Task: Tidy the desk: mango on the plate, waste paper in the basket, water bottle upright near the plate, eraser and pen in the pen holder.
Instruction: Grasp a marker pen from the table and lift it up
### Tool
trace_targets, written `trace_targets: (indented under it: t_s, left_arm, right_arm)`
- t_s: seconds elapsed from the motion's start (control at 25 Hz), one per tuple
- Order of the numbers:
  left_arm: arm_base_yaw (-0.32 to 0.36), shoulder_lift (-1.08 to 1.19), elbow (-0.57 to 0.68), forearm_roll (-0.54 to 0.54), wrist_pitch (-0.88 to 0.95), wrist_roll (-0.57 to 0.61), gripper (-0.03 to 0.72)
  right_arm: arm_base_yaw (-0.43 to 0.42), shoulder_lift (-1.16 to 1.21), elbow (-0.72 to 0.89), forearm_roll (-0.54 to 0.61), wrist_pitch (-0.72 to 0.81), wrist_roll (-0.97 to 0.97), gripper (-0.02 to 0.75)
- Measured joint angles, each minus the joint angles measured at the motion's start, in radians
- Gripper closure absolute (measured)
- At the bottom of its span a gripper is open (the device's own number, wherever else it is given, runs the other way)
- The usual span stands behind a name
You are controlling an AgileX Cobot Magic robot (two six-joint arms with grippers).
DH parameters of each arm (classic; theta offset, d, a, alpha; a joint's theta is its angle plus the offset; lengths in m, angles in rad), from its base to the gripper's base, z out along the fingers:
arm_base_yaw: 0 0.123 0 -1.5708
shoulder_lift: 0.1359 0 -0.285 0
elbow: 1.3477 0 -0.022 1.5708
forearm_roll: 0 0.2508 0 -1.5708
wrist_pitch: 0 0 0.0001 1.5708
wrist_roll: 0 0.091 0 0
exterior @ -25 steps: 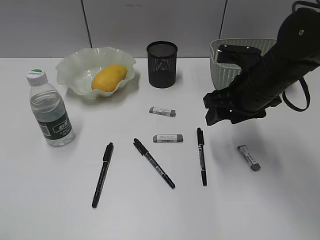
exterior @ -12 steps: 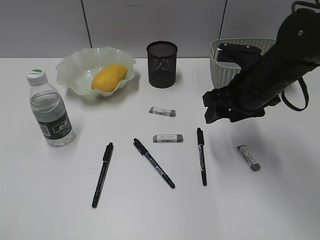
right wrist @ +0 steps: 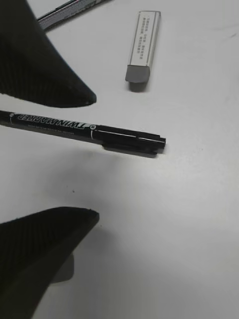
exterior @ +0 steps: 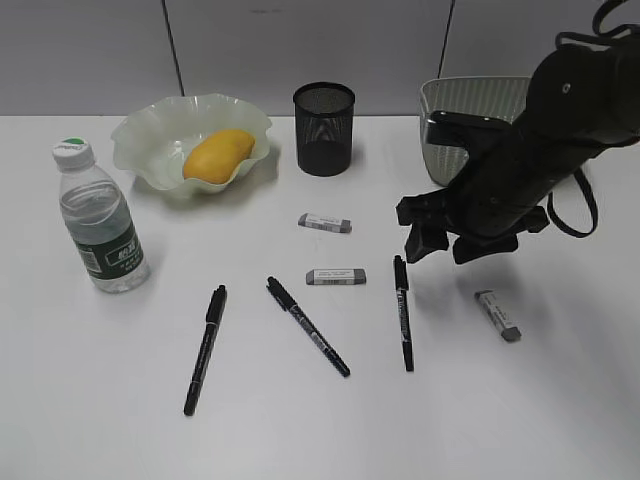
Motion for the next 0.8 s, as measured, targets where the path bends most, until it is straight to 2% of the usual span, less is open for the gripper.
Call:
trace_targets:
  t_s: [0.36,0.8]
  left_arm:
    - [0.000,0.000,0.000,0.000,-0.001,0.000,0.239]
    - [0.000,0.000,0.000,0.000,-0.001,0.000,0.254]
  right_arm:
    - [0.003,0.108,-0.118,-0.019,0.094,0.023,0.240]
    - [0.110,0.145,-0.139,-0.215,0.110,0.188,0.240]
